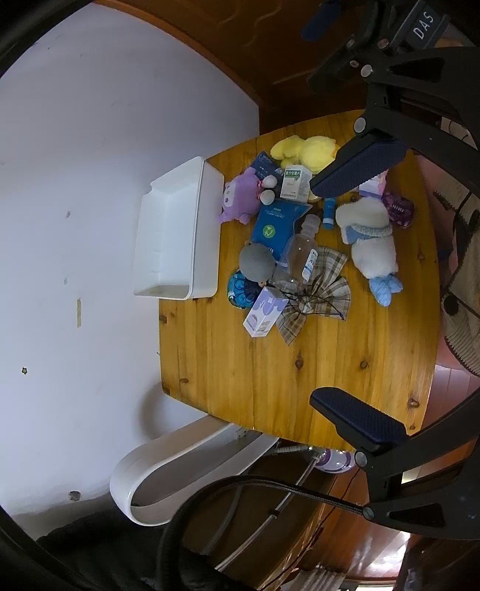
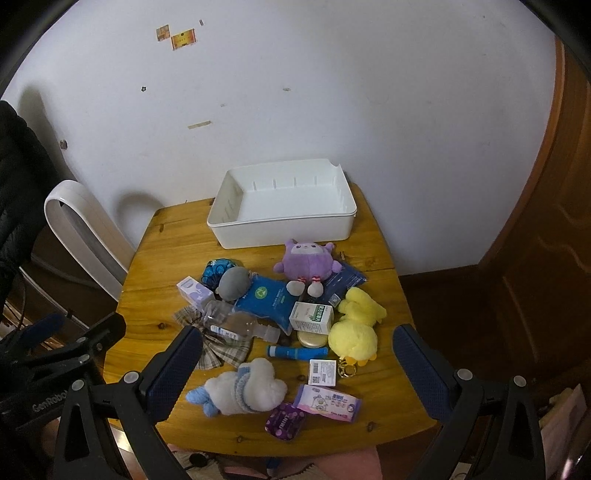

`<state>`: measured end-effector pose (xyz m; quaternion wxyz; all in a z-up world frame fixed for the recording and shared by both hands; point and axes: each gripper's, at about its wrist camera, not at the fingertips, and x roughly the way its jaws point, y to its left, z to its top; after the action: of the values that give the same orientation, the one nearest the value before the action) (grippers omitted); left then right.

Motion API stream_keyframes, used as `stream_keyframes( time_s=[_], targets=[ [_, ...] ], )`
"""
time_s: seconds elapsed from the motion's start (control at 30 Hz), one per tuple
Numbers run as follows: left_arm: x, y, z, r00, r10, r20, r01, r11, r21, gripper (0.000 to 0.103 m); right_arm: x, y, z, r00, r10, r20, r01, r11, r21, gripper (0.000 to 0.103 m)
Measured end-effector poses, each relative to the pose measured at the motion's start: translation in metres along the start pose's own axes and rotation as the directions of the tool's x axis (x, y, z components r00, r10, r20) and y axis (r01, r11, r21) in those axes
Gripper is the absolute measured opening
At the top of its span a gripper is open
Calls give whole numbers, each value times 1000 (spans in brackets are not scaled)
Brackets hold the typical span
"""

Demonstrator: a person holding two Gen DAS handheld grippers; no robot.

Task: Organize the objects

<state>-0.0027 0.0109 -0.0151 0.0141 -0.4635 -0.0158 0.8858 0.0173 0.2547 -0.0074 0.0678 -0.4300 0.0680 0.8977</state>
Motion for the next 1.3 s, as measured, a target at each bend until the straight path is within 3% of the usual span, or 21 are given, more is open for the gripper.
stream_keyframes(
  time_s=[0.37,1.3],
  targets=[
    [4,2,3,1000,-20,-21,19,1000,-23,102,-6,0,-1,1000,8,29,-7,1000,-5,103],
    [-3,5,3,1000,11,17,-11,1000,6,102,-5,-1,-1,1000,13,24,-14,1000,10,103]
  ],
)
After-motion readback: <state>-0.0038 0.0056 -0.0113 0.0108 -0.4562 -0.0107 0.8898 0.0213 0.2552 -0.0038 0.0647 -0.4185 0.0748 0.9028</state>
